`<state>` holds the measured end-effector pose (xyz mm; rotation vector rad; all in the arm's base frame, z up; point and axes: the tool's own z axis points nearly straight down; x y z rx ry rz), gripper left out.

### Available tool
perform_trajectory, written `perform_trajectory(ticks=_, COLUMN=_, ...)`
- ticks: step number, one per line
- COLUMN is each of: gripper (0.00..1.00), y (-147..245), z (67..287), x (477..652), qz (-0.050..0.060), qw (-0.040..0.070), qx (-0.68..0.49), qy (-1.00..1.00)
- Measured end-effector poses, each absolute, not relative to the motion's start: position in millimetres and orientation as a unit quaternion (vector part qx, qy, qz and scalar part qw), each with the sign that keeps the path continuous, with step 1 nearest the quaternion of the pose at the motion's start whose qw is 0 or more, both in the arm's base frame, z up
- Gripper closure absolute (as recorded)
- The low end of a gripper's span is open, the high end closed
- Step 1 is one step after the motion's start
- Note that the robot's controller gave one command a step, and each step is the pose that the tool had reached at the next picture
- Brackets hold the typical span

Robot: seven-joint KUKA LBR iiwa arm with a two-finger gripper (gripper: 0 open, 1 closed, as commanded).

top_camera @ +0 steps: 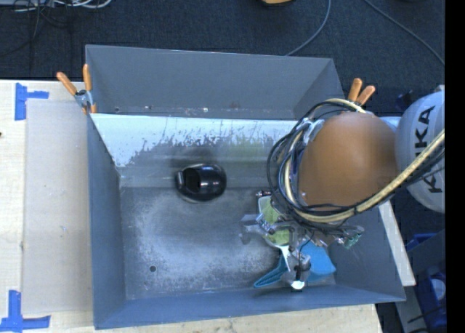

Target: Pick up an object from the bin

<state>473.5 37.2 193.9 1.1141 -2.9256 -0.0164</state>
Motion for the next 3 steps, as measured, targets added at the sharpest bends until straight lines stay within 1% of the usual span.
perform_trajectory(ticks=1, gripper=0.00, y=23.8, z=141.6, x=508.3, qz=-0.007, qw=0.006, qx=0.434, qy=-0.901)
perform_trajectory(ticks=2, gripper=0.00, y=6.6, z=91.3, x=523.5, qz=-0.007, qw=0.009, qx=0.312, qy=-0.950)
perform_trajectory(ticks=3, gripper=0.00, y=96.1, z=74.0, x=482.2, qz=-0.006, qw=-0.003, qx=0.337, qy=-0.941)
